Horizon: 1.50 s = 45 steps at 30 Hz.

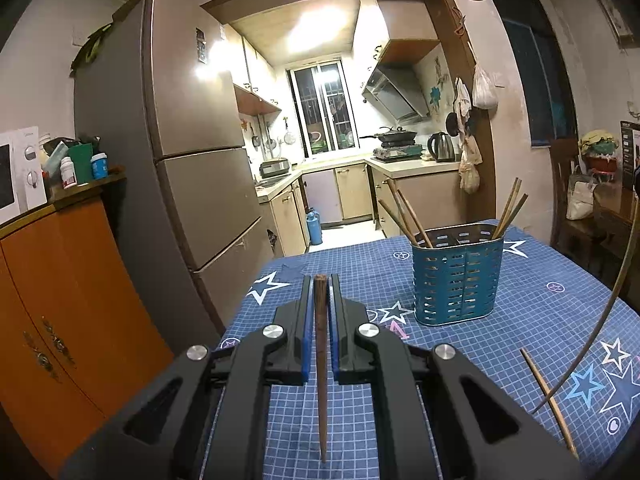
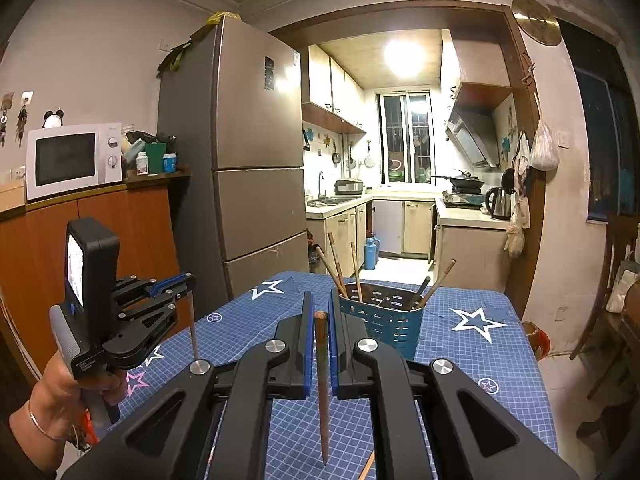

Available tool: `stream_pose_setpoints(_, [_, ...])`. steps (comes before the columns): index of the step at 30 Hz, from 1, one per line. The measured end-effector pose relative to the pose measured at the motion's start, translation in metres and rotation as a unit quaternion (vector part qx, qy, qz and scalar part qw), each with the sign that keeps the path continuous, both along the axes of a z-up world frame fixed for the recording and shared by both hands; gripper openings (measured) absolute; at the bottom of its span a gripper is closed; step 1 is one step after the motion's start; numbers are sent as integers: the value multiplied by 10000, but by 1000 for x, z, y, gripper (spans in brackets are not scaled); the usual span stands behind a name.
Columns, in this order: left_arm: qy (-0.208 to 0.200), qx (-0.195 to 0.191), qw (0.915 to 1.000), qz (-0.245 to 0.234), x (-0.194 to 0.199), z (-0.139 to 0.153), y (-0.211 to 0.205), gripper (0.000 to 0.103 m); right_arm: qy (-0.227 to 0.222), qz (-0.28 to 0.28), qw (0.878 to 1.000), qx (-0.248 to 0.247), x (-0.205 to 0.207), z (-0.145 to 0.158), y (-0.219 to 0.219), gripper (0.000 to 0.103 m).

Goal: Organize utensils
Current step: 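Lift both chopsticks upright and hold them above the teal holder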

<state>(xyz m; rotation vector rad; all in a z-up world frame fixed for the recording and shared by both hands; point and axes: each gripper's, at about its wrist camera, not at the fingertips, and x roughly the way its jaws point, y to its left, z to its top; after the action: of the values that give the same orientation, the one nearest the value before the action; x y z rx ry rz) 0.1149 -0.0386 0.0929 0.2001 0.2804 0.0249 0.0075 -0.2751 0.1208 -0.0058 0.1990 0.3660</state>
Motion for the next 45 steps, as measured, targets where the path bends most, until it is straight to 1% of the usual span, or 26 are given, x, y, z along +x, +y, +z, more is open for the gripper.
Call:
stream_pose_setpoints(23, [-111, -1, 9999, -21, -4, 7, -5, 5, -55, -25, 10000, -28, -2, -1, 2, 8])
stream_pose_setpoints(32, [-127, 119, 9998, 51, -3, 5, -9, 5, -95, -41, 9999, -69, -3, 0, 3, 8])
stream_pose_setpoints(45, [-159, 167, 9997, 76, -4, 5, -11, 5, -171, -80, 9998, -88, -4, 4, 0, 8])
